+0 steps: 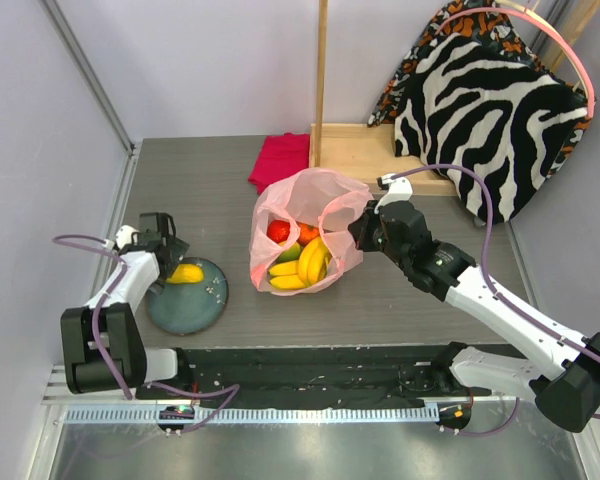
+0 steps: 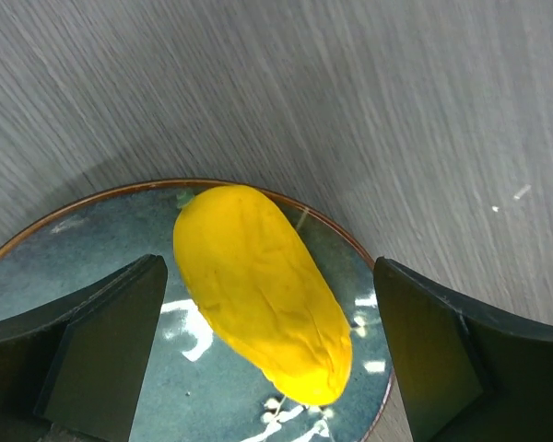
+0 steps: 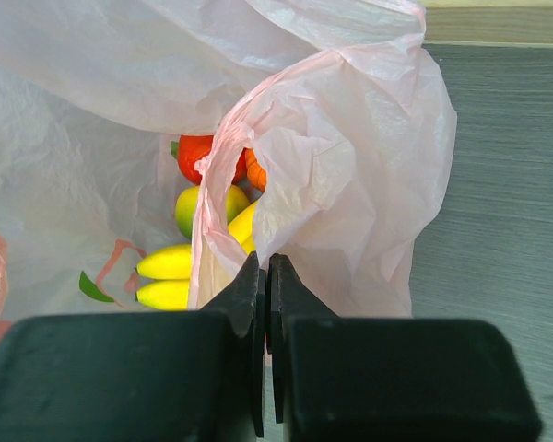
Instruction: Place the fruits into the plastic bag
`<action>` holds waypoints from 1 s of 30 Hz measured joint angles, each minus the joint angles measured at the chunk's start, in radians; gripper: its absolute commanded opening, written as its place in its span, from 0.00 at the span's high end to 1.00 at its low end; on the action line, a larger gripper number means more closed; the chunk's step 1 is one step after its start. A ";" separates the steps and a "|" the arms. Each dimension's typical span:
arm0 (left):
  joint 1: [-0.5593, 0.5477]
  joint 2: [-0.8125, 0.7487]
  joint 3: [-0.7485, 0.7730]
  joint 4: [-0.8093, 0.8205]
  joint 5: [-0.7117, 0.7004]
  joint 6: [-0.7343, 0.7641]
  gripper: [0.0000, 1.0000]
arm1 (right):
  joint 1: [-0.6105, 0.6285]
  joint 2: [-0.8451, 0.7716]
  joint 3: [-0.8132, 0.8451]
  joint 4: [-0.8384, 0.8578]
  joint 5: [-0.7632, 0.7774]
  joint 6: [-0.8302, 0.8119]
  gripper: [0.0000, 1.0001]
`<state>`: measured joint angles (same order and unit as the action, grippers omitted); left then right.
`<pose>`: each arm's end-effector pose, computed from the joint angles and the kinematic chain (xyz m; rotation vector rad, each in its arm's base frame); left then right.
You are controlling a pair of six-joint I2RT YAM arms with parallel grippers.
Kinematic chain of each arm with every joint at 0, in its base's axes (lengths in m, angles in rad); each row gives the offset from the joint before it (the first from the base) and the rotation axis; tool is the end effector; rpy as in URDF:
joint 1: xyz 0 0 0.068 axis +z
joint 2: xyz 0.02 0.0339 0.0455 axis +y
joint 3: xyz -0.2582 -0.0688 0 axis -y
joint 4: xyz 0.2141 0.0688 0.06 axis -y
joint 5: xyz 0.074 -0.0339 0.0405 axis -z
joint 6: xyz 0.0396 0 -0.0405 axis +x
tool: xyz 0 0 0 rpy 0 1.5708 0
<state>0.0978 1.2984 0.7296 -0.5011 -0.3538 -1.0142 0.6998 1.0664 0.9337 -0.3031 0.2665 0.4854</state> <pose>0.2142 0.0348 0.1999 -1.4386 2.0951 0.1198 0.1728 0.1318 0.3233 -0.0445 2.0242 0.4939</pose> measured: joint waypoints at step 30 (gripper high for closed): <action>0.037 -0.005 -0.014 0.042 0.106 -0.016 1.00 | -0.004 -0.002 0.000 -0.002 0.001 0.009 0.99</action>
<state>0.1352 1.2930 0.7158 -0.4595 -0.2478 -1.0302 0.6960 1.0645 0.9337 -0.3054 0.2672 0.4942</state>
